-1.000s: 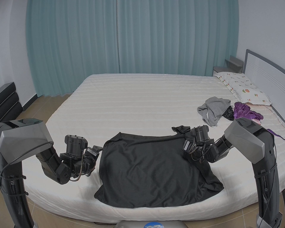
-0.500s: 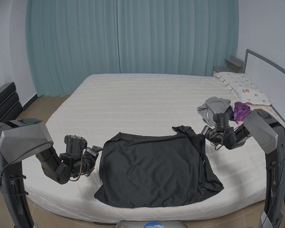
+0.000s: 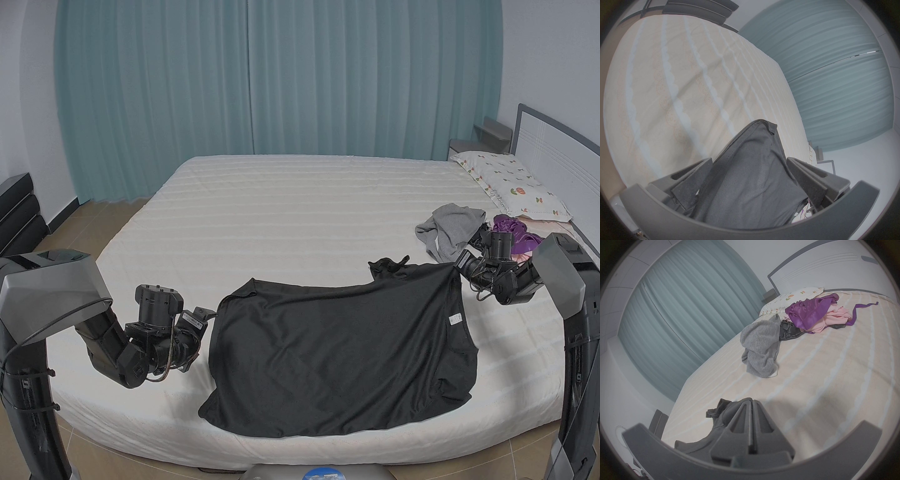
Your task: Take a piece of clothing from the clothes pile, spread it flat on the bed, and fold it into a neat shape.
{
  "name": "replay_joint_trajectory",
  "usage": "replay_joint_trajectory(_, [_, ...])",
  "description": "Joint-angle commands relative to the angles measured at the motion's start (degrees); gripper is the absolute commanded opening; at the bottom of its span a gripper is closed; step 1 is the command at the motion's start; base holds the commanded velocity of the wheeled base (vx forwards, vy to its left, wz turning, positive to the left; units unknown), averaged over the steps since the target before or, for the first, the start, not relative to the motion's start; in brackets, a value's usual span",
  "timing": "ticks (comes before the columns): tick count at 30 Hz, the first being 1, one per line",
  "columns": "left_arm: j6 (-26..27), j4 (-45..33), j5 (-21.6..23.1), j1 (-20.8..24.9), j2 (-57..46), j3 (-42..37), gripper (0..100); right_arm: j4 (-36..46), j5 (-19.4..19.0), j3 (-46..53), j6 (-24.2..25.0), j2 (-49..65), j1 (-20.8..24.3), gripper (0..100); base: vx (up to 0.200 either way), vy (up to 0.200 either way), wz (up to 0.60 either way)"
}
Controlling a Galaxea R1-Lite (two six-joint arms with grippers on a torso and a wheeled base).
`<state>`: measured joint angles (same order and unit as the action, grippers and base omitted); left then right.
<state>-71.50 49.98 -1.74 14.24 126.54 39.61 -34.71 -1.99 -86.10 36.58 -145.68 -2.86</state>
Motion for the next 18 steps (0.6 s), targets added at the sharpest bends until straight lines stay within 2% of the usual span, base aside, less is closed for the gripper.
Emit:
replay_joint_trajectory(1, [0.0, 0.2, 0.0, 0.1, 0.2, 0.0, 100, -0.3, -0.6, -2.0, -1.3, -5.2, -1.2, 0, 0.0, 0.0, 0.0])
replay_joint_trajectory(2, [0.0, 0.5, 0.0, 0.1, 0.3, -0.1, 100, -0.4, -0.7, -2.0, -1.9, -5.8, -1.2, 100, 0.0, 0.0, 0.0])
replay_joint_trajectory(6, [0.1, 1.8, -0.1, 0.3, 0.6, -0.5, 100, -2.1, -1.4, -0.8, -2.0, -5.3, -1.2, 100, 0.0, 0.0, 0.0])
replay_joint_trajectory(12, [0.0, 2.5, 0.0, 0.2, 0.6, -0.7, 100, -3.3, -5.2, 5.0, -1.3, 2.4, -2.2, 100, 0.0, 0.0, 0.0])
replay_joint_trajectory(14, [0.0, 2.7, 0.0, 0.2, 0.6, -0.7, 100, -3.3, -6.2, 8.1, -1.3, 4.4, -2.2, 100, 0.0, 0.0, 0.0])
replay_joint_trajectory(15, [0.2, 2.7, 0.0, 0.3, 0.6, -0.8, 100, -3.8, -7.5, 13.9, -0.7, 7.6, -2.2, 100, 0.0, 0.0, 0.0])
replay_joint_trajectory(18, [0.7, 2.7, 0.0, 0.4, 0.6, -1.0, 100, -5.9, -8.1, 22.1, 0.9, 12.0, -1.6, 100, 0.0, 0.0, 0.0])
